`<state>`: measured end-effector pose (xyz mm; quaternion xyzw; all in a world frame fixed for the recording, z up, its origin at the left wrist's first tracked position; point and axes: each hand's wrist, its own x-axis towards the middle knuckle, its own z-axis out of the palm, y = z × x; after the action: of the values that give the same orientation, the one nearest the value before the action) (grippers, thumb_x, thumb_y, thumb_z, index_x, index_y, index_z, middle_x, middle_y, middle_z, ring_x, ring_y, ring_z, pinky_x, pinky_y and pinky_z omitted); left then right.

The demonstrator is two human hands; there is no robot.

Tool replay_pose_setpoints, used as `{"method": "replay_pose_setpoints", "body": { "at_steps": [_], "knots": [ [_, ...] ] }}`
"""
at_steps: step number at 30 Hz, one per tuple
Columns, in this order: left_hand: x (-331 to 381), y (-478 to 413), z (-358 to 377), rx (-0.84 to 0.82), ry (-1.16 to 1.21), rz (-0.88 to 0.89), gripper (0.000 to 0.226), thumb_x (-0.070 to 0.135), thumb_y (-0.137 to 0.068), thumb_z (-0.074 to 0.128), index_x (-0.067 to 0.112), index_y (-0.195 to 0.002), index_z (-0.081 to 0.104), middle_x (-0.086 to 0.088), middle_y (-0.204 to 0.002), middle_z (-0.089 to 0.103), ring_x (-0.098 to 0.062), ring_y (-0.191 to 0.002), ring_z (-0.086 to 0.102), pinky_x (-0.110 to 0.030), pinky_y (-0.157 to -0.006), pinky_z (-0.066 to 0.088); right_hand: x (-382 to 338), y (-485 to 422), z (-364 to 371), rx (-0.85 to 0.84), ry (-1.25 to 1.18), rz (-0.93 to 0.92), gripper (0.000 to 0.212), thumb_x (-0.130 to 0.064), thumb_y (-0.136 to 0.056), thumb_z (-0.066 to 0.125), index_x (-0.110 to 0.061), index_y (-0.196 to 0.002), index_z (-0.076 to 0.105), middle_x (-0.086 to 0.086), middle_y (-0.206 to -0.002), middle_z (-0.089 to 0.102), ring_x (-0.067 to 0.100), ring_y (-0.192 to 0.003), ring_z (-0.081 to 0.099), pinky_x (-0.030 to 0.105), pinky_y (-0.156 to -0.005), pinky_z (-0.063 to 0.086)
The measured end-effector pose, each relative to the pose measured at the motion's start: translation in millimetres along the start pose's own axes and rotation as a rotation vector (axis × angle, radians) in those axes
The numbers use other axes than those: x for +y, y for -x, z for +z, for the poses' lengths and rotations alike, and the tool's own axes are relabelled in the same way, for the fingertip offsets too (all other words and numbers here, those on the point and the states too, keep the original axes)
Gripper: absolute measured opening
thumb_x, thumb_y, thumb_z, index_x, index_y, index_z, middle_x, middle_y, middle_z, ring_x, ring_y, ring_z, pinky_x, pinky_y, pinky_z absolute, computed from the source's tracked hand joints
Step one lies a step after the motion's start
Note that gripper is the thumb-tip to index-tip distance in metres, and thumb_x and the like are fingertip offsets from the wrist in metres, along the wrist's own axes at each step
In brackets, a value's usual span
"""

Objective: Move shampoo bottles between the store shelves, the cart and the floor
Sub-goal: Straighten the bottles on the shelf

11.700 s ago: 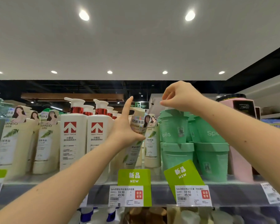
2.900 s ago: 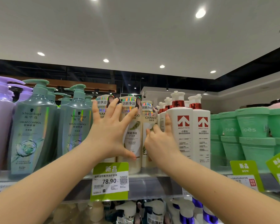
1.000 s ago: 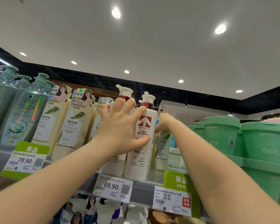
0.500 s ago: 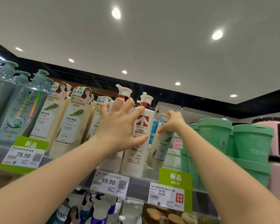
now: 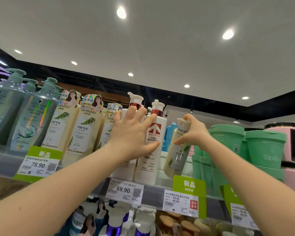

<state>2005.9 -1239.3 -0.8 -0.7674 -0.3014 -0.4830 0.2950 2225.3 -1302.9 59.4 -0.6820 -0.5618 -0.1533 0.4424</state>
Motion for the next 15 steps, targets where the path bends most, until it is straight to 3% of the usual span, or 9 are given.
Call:
{"method": "replay_pose_setpoints", "body": {
  "at_steps": [4, 8, 13, 15],
  "knots": [
    [-10.3, -0.2, -8.8, -0.008, 0.018, 0.075, 0.076, 0.072, -0.085, 0.028, 0.037, -0.149, 0.008, 0.007, -0.151, 0.022, -0.020, -0.139, 0.014, -0.049, -0.109, 0.021, -41.1, 14.3, -41.3, -0.041, 0.074, -0.054, 0.079, -0.013, -0.053, 0.090, -0.025, -0.119, 0.048, -0.001, -0.101, 0.057, 0.018, -0.085, 0.060, 0.028, -0.062, 0.052],
    [-32.2, 2.6, -17.6, -0.016, 0.148, 0.179, 0.070, 0.067, -0.089, 0.032, 0.042, -0.149, 0.006, 0.011, -0.155, 0.021, -0.013, -0.142, 0.015, -0.043, -0.113, 0.021, -90.7, 38.7, -88.2, 0.003, 0.087, -0.127, 0.084, -0.015, -0.049, 0.092, -0.029, -0.123, 0.052, -0.004, -0.105, 0.059, 0.018, -0.086, 0.062, 0.027, -0.061, 0.052],
    [-94.9, 6.5, -31.5, 0.095, 0.198, 0.118, 0.069, 0.062, -0.084, 0.040, 0.031, -0.145, 0.032, 0.004, -0.147, 0.038, -0.017, -0.137, 0.030, -0.043, -0.110, 0.029, -143.5, 52.1, -120.3, -0.017, -0.053, -0.145, 0.085, -0.015, -0.029, 0.087, -0.029, -0.110, 0.064, -0.001, -0.096, 0.069, 0.025, -0.084, 0.068, 0.047, -0.080, 0.055],
    [-122.0, 7.1, -38.4, 0.122, 0.153, 0.086, 0.072, 0.063, -0.081, 0.040, 0.026, -0.142, 0.038, 0.000, -0.142, 0.042, -0.019, -0.133, 0.035, -0.043, -0.107, 0.032, -158.8, 55.3, -120.2, -0.031, -0.081, -0.167, 0.077, -0.013, -0.031, 0.085, -0.031, -0.104, 0.067, -0.006, -0.087, 0.071, 0.021, -0.079, 0.070, 0.046, -0.077, 0.057]
  ]
}}
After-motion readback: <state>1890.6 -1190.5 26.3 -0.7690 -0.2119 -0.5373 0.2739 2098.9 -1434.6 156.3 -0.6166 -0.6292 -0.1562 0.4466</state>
